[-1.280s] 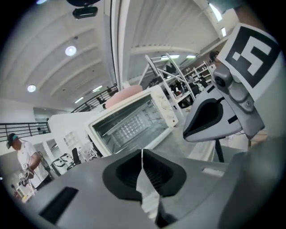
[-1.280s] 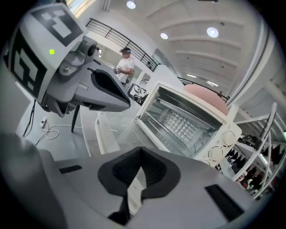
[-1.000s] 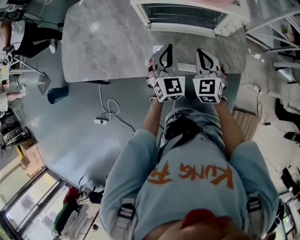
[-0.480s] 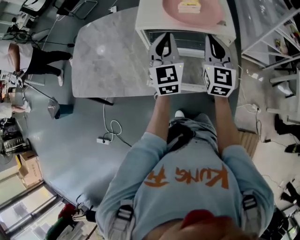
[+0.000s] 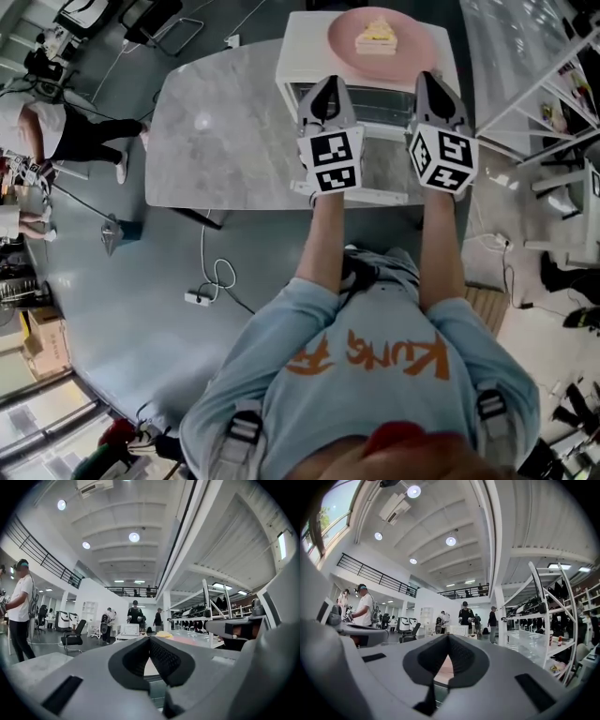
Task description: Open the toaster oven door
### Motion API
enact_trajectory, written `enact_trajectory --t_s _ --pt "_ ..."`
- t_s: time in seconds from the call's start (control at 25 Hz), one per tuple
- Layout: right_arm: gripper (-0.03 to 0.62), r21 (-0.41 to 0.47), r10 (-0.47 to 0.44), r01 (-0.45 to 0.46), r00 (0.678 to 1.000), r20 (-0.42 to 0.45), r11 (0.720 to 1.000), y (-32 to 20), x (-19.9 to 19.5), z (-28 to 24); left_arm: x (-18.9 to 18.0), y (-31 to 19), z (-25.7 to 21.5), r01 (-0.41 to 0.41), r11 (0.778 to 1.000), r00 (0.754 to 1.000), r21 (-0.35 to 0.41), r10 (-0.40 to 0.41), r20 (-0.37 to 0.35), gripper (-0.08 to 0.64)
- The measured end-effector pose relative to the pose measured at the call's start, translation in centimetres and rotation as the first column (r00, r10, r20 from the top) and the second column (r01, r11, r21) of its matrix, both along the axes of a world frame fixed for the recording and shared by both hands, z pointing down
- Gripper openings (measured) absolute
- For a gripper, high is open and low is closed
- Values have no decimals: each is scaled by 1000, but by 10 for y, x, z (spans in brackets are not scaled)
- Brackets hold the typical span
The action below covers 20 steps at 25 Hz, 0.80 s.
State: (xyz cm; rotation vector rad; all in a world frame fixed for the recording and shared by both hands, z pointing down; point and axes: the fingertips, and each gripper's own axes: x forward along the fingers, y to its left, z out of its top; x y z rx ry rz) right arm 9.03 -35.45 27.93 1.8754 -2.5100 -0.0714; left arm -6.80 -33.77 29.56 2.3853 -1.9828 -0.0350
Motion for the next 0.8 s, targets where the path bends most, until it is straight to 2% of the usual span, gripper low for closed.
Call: enact_trajectory --t_s 0.52,0.8 --pt "-3 -9 -27 27 999 -32 1000 1 -2 6 8 1 2 -23 1000 999 9 23 37 2" --pt "-3 -18 -33 32 998 -46 999 -8 -11 6 -4 -7 -1 -19 1000 999 13 18 44 2"
